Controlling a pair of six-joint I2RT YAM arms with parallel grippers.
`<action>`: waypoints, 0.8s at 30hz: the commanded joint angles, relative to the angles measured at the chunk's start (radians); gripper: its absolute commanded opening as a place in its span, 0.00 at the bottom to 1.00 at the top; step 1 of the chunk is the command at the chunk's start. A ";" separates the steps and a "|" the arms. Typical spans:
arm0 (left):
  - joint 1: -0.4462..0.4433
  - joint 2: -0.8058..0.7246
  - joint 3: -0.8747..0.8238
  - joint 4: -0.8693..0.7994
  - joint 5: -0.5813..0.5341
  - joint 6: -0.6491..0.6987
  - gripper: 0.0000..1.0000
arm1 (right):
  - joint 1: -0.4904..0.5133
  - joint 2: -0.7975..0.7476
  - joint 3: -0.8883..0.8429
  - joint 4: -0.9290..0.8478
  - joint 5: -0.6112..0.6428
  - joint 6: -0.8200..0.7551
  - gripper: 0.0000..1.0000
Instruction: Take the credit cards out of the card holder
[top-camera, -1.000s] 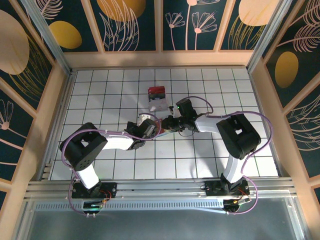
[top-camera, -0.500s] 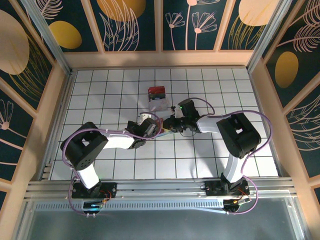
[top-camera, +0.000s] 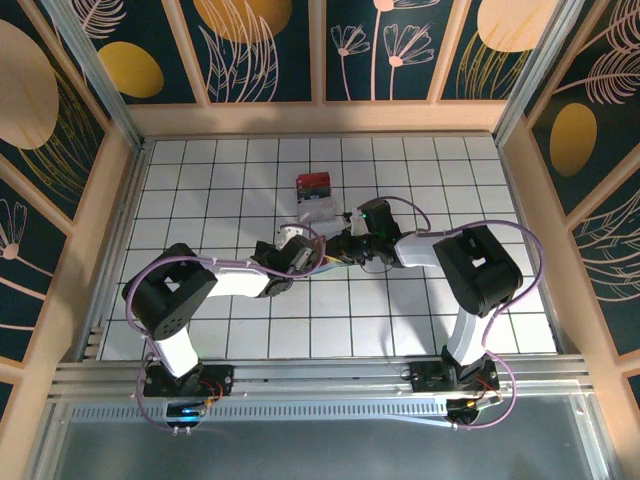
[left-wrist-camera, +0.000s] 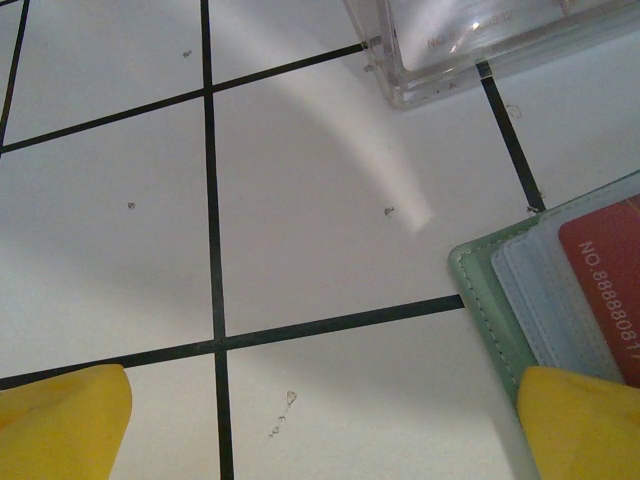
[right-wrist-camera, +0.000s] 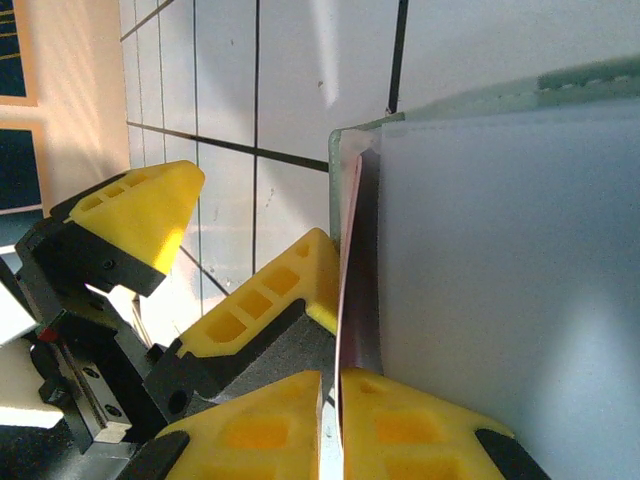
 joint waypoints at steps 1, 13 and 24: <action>-0.003 0.049 0.001 -0.061 0.033 0.011 0.99 | 0.013 -0.041 -0.014 0.073 -0.090 0.023 0.11; -0.002 0.051 0.001 -0.064 0.027 0.011 0.99 | -0.027 -0.069 -0.028 0.074 -0.093 0.022 0.13; -0.003 0.048 -0.002 -0.067 0.022 0.005 0.99 | -0.034 -0.084 -0.031 0.024 -0.048 -0.001 0.01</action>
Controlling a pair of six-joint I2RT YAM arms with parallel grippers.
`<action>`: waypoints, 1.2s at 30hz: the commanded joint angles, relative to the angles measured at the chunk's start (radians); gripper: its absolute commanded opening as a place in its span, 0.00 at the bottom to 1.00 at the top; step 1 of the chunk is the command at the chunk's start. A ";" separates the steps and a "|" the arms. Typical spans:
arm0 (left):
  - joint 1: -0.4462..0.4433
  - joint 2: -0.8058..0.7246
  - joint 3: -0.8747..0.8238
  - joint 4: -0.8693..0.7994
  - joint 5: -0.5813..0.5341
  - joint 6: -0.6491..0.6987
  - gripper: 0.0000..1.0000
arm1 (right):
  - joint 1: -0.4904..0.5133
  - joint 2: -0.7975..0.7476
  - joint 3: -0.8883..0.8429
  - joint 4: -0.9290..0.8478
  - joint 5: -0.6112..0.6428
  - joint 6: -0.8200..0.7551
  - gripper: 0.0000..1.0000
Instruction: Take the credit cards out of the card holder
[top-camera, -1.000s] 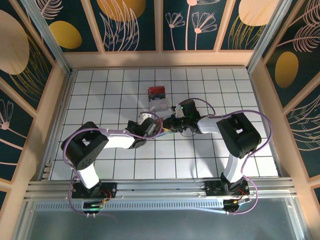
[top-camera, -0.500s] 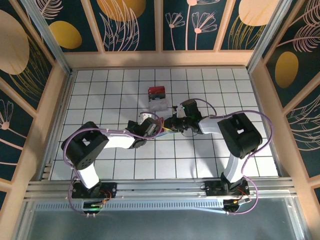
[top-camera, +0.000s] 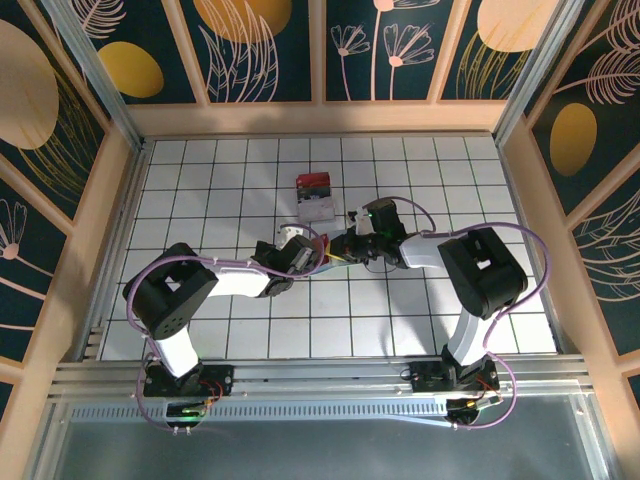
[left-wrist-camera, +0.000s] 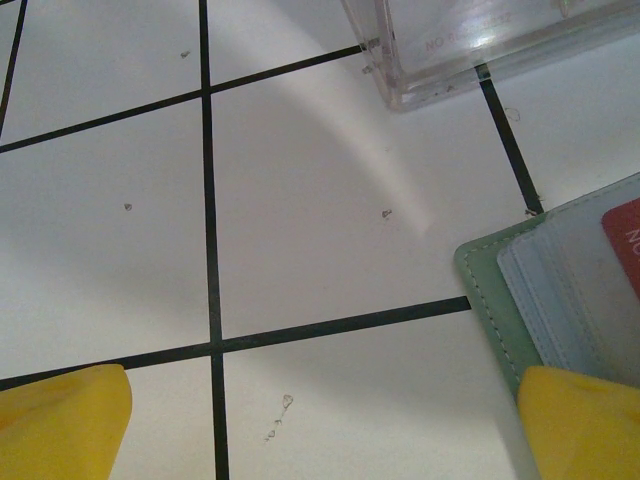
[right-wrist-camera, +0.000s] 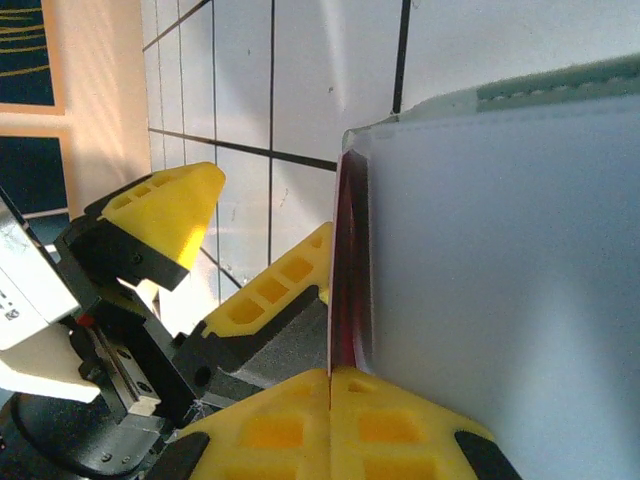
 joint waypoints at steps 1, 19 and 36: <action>-0.003 0.042 -0.003 -0.071 0.023 0.008 0.99 | -0.003 -0.061 -0.002 -0.011 -0.001 -0.021 0.01; -0.003 0.024 0.001 -0.080 0.016 0.014 0.99 | -0.021 -0.129 0.053 -0.290 0.209 -0.174 0.00; -0.002 -0.153 0.063 -0.125 0.098 0.040 0.99 | -0.025 -0.206 0.091 -0.393 0.299 -0.275 0.00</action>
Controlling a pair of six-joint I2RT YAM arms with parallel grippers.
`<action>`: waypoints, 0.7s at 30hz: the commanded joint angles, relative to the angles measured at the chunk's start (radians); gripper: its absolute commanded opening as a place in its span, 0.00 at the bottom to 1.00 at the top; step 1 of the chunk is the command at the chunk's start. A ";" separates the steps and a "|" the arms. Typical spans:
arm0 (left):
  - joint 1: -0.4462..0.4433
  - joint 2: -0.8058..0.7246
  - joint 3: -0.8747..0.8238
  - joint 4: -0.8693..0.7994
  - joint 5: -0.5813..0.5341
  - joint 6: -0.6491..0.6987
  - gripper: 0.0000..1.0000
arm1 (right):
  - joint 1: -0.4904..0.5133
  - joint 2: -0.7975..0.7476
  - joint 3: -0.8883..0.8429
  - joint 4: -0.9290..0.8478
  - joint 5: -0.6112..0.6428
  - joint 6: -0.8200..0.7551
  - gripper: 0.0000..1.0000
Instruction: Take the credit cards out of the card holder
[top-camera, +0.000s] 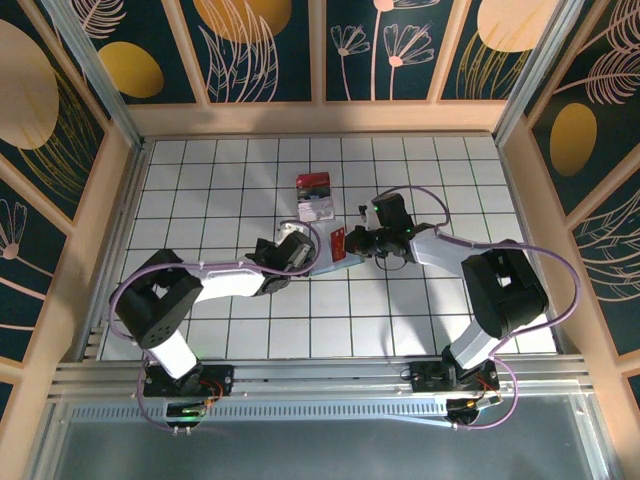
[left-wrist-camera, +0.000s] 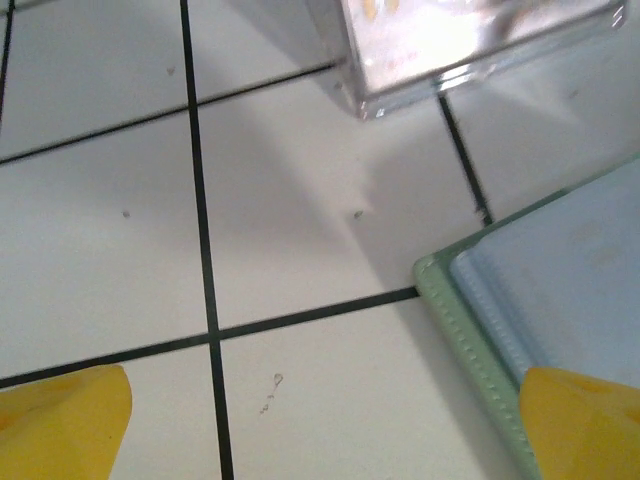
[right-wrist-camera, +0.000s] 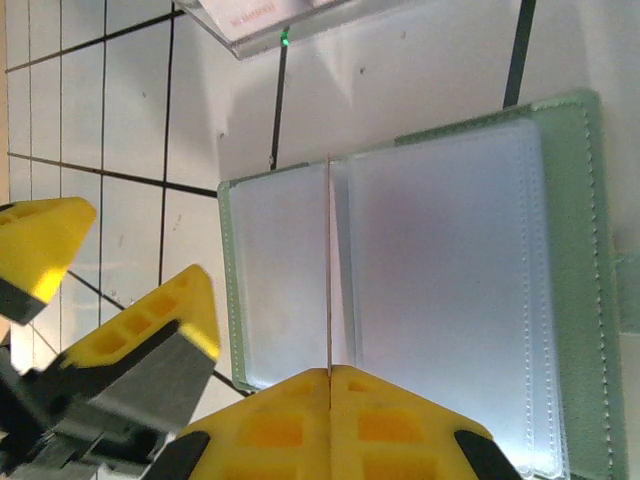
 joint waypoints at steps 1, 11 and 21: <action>-0.002 -0.068 0.049 -0.035 0.046 0.030 0.99 | -0.006 -0.051 0.032 -0.030 0.024 -0.049 0.00; 0.092 -0.186 0.113 0.061 0.397 0.173 0.99 | -0.005 -0.129 0.045 -0.040 -0.049 -0.148 0.00; 0.244 -0.180 0.170 0.132 0.803 0.211 0.98 | -0.006 -0.219 0.030 0.005 -0.204 -0.192 0.00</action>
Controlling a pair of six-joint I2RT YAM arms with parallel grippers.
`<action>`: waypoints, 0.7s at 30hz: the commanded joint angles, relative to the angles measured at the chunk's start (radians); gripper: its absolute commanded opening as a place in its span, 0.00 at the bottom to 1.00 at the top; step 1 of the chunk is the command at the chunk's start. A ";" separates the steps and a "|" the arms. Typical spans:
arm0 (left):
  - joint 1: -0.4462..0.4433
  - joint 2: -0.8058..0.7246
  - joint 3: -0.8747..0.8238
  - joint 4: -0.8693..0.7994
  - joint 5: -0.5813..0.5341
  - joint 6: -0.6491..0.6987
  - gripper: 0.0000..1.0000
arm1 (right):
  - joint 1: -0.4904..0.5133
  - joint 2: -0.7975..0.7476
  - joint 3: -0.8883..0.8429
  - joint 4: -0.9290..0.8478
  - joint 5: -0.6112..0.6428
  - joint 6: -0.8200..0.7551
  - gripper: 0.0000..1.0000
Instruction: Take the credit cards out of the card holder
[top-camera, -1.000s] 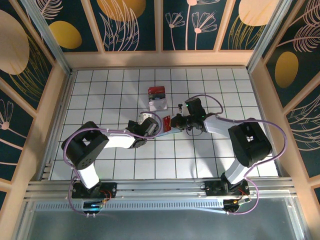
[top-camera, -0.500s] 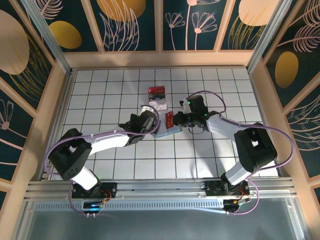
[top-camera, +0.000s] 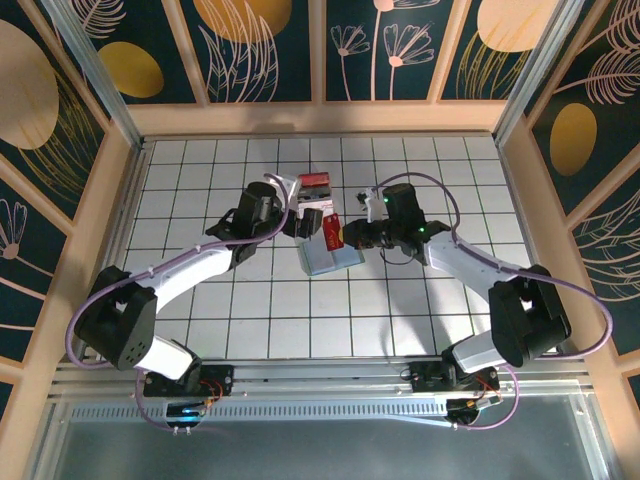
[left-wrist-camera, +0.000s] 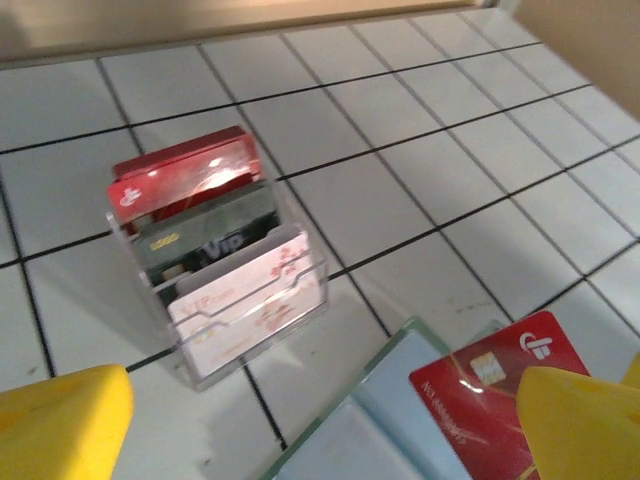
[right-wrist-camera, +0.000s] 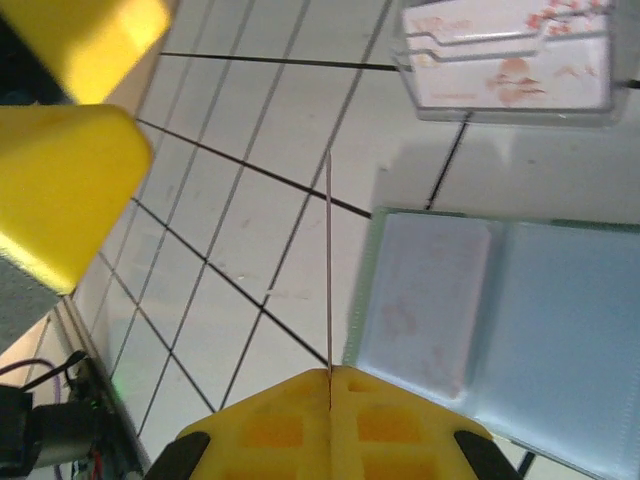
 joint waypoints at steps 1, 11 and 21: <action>0.016 -0.001 0.031 0.036 0.195 0.037 0.97 | -0.006 -0.044 0.010 0.029 -0.086 -0.037 0.00; 0.042 0.010 0.032 0.042 0.424 0.072 0.94 | -0.012 -0.069 0.013 0.062 -0.195 -0.054 0.00; 0.050 0.031 0.036 0.019 0.533 0.072 0.79 | -0.032 -0.081 -0.011 0.135 -0.270 -0.039 0.00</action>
